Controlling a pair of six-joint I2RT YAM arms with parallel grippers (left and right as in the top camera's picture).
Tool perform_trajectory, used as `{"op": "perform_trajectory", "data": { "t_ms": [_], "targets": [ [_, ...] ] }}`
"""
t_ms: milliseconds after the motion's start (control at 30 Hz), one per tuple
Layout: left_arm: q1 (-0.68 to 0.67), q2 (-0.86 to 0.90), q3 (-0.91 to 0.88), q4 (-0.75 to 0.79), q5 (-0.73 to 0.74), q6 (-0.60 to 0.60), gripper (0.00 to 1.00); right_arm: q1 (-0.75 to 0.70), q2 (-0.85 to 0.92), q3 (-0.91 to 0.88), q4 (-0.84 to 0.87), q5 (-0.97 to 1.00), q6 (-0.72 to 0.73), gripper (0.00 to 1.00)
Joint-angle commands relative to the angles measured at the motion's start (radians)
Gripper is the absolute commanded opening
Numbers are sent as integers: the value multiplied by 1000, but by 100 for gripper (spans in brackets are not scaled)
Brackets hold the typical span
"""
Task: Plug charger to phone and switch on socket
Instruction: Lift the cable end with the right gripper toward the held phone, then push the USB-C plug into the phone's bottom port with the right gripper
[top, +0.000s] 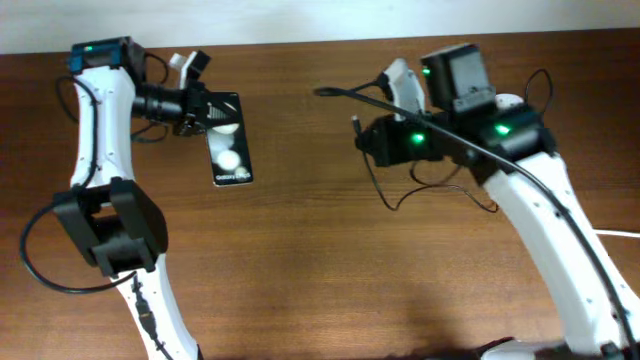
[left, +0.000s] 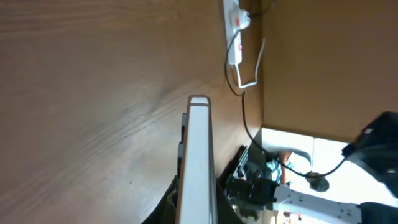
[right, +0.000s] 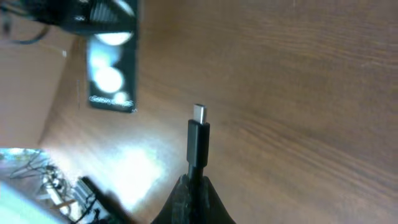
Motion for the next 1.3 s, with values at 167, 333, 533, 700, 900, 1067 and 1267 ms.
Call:
{"op": "perform_trajectory", "data": {
  "t_ms": [167, 333, 533, 700, 900, 1067, 1267],
  "targets": [
    [-82, -31, 10, -4, 121, 91, 0, -8, -267, -287, 138, -57, 68, 4],
    [-111, -31, 10, -3, 135, 91, 0, -8, -359, -511, 299, -162, 127, 4],
    [-110, -31, 10, 3, 252, 90, 0, -8, -360, -533, 314, -172, 127, 4],
    [-108, -31, 10, -5, 393, 89, 0, -120, -388, -533, 293, -303, 87, 4],
    [-109, -31, 10, -5, 487, 82, 0, -288, -404, -533, 124, -420, -54, 4],
    [-109, -31, 10, -5, 530, 82, 0, -252, -393, -533, 99, -423, -69, 4],
    [-108, -31, 10, -5, 530, 82, 0, -163, -314, -534, 168, -457, -68, 4]
  ]
}}
